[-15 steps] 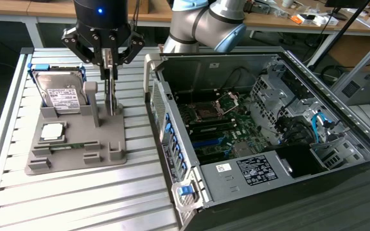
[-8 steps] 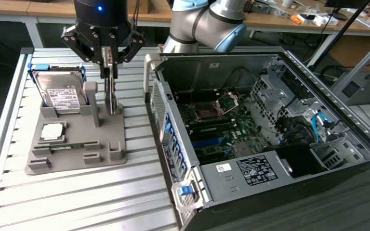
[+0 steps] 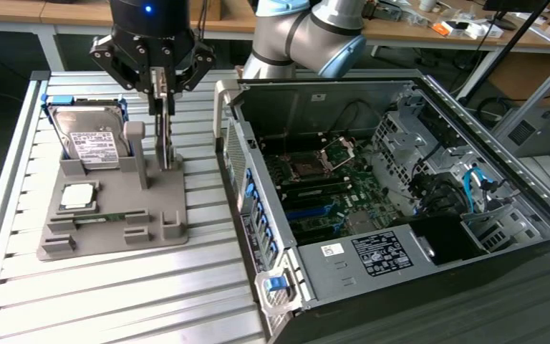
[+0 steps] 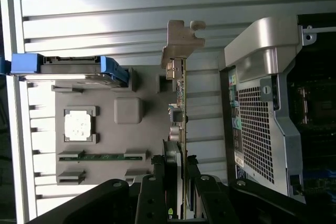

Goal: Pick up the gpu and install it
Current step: 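Pick up the gpu and move the gpu toward the slot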

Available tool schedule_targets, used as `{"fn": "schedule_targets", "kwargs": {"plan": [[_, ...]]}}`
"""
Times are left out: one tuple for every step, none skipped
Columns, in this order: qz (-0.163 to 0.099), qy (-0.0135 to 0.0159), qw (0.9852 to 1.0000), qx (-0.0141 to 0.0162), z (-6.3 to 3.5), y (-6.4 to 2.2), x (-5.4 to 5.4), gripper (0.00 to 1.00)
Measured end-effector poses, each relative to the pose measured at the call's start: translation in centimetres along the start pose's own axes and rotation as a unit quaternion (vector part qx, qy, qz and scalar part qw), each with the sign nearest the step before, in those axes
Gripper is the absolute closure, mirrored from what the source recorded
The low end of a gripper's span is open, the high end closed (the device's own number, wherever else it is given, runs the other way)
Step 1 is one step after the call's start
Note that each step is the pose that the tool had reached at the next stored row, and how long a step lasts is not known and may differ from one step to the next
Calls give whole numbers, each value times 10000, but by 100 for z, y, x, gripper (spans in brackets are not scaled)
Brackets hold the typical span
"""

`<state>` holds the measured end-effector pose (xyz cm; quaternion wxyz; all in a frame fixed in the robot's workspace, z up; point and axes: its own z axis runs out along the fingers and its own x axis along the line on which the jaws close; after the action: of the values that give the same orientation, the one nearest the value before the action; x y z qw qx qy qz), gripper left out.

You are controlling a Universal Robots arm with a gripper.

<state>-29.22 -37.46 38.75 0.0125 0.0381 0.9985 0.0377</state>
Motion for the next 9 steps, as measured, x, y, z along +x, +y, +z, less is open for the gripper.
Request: {"fn": "schedule_targets", "kwargs": {"plan": [[0, 0, 10000, 0, -4, 0, 0, 73], [0, 0, 10000, 0, -8, 0, 0, 73], [0, 0, 10000, 0, -12, 1, 0, 73], [0, 0, 10000, 0, -17, 1, 0, 73], [0, 0, 10000, 0, -21, 1, 0, 73], [0, 0, 10000, 0, -25, 2, 0, 73], [0, 0, 10000, 0, -29, 2, -1, 73], [0, 0, 10000, 0, -34, 2, -1, 73], [0, 0, 10000, 0, -38, 3, -1, 73]]}}
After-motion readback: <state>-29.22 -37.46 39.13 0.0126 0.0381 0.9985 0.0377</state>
